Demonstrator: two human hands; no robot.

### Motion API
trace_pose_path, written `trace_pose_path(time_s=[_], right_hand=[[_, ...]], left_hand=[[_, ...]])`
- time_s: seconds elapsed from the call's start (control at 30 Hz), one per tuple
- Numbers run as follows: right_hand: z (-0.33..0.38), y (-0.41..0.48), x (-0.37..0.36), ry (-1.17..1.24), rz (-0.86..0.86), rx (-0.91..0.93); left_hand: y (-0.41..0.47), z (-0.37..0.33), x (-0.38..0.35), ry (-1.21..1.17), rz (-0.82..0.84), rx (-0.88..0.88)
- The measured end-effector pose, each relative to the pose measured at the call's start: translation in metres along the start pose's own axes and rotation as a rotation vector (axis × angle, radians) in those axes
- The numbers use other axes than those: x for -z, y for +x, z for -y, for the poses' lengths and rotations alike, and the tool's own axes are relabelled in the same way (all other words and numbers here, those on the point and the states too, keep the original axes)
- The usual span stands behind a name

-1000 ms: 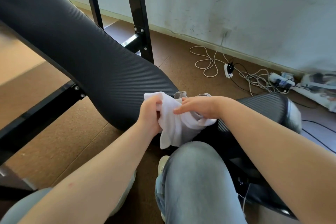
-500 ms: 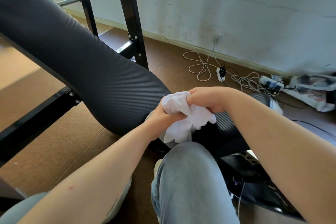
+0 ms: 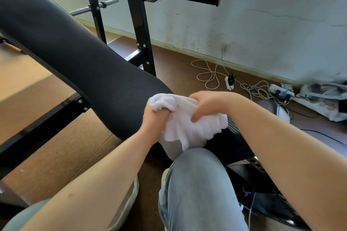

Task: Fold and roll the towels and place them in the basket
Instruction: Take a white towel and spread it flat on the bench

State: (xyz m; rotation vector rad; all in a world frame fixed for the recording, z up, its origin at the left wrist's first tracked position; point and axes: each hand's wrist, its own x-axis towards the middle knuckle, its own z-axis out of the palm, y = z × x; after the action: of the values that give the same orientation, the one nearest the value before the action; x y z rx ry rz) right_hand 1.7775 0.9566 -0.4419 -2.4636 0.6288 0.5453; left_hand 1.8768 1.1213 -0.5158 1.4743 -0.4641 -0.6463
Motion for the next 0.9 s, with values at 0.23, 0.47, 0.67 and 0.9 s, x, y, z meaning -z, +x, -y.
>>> trace_pose_path(time_s=[0.23,0.47,0.67,0.9], right_hand=[[-0.005,-0.002,-0.012,0.036,-0.106,-0.037],[0.001,-0.002,0.001,0.264,-0.296,-0.015],[0.005,-0.012,0.01,0.368,-0.208,0.023],[0.025,0.001,0.009,0.799,-0.223,0.123]], left_hand=[[0.005,-0.004,0.021,-0.052,0.092,-0.12],[-0.004,0.004,0.014,-0.044,0.204,-0.108],[-0.002,0.009,0.014,-0.084,0.151,-0.028],[-0.007,-0.01,0.045,-0.219,0.26,0.145]])
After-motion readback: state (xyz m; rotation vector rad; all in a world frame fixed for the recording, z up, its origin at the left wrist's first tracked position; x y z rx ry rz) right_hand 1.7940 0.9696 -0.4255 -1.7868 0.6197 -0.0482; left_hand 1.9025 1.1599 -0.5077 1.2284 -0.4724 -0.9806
